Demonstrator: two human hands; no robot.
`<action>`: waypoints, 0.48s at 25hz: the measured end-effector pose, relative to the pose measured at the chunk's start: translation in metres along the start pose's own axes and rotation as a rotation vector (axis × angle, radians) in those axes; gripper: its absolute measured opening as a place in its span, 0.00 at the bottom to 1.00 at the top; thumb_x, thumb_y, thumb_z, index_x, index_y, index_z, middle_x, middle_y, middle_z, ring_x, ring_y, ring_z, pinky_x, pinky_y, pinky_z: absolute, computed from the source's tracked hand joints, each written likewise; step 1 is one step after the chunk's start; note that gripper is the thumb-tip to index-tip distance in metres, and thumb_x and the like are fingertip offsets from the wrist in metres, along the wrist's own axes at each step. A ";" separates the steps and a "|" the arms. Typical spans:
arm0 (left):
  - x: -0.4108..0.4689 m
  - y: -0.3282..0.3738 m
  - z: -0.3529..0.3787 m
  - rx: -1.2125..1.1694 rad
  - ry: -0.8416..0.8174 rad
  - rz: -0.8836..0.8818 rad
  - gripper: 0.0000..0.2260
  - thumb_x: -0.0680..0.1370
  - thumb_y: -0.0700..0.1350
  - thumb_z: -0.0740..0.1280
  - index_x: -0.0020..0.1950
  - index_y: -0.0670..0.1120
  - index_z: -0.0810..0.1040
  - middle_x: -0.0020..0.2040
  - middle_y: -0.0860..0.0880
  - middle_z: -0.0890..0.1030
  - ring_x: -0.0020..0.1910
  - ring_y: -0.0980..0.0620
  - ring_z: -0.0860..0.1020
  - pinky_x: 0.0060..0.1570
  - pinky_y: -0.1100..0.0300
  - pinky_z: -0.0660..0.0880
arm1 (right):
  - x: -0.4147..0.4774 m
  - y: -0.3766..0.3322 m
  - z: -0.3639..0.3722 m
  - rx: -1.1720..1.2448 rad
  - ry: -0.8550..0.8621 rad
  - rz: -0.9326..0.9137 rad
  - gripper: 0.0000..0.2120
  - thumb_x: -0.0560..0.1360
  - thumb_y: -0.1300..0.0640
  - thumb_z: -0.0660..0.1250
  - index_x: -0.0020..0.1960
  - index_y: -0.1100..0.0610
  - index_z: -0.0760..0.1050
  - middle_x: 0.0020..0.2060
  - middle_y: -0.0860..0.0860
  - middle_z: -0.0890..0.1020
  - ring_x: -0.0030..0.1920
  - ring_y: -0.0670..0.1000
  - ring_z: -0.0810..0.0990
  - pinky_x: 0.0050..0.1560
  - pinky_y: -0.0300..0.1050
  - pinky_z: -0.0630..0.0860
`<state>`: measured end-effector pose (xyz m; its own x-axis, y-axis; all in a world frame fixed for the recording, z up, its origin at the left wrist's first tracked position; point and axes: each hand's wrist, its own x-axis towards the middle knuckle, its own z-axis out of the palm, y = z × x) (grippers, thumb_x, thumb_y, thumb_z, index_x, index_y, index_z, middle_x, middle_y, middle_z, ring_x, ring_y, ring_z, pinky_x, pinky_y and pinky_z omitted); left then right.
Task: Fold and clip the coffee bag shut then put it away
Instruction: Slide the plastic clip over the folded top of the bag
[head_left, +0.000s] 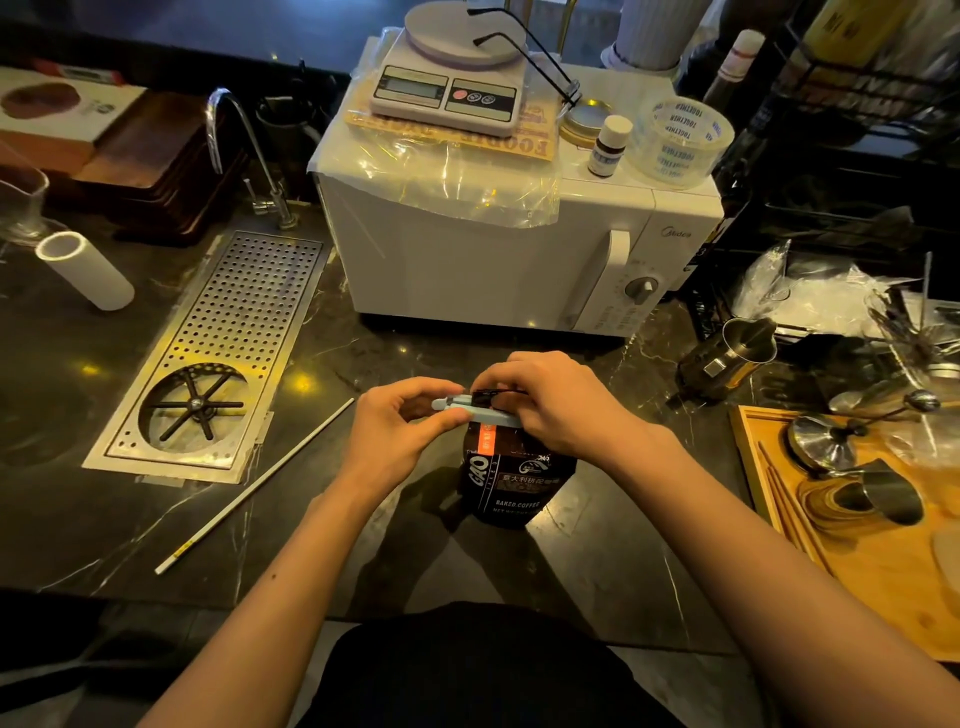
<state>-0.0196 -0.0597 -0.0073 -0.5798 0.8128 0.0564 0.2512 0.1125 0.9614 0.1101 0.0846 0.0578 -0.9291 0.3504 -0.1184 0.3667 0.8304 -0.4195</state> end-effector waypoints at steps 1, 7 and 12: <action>0.000 0.000 0.000 -0.003 -0.003 0.003 0.12 0.71 0.41 0.75 0.53 0.50 0.83 0.48 0.53 0.85 0.49 0.57 0.84 0.52 0.58 0.81 | 0.000 0.000 0.000 -0.007 -0.001 -0.004 0.13 0.79 0.55 0.64 0.63 0.47 0.77 0.54 0.50 0.81 0.55 0.53 0.78 0.51 0.51 0.77; 0.000 -0.003 -0.001 0.000 -0.025 -0.010 0.12 0.72 0.41 0.74 0.54 0.50 0.82 0.49 0.53 0.85 0.49 0.57 0.83 0.52 0.60 0.80 | -0.004 -0.003 0.004 -0.063 0.021 -0.013 0.13 0.79 0.55 0.62 0.63 0.46 0.77 0.54 0.49 0.80 0.54 0.53 0.78 0.44 0.44 0.71; 0.004 -0.003 0.000 0.017 -0.038 -0.003 0.07 0.72 0.42 0.74 0.49 0.49 0.84 0.46 0.53 0.85 0.47 0.57 0.83 0.49 0.62 0.80 | -0.006 -0.002 0.008 -0.066 0.062 0.015 0.13 0.80 0.53 0.61 0.64 0.46 0.75 0.56 0.48 0.79 0.57 0.50 0.76 0.43 0.42 0.66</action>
<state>-0.0230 -0.0568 -0.0098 -0.5505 0.8338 0.0427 0.2628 0.1245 0.9568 0.1145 0.0777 0.0518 -0.9195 0.3872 -0.0676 0.3847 0.8510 -0.3575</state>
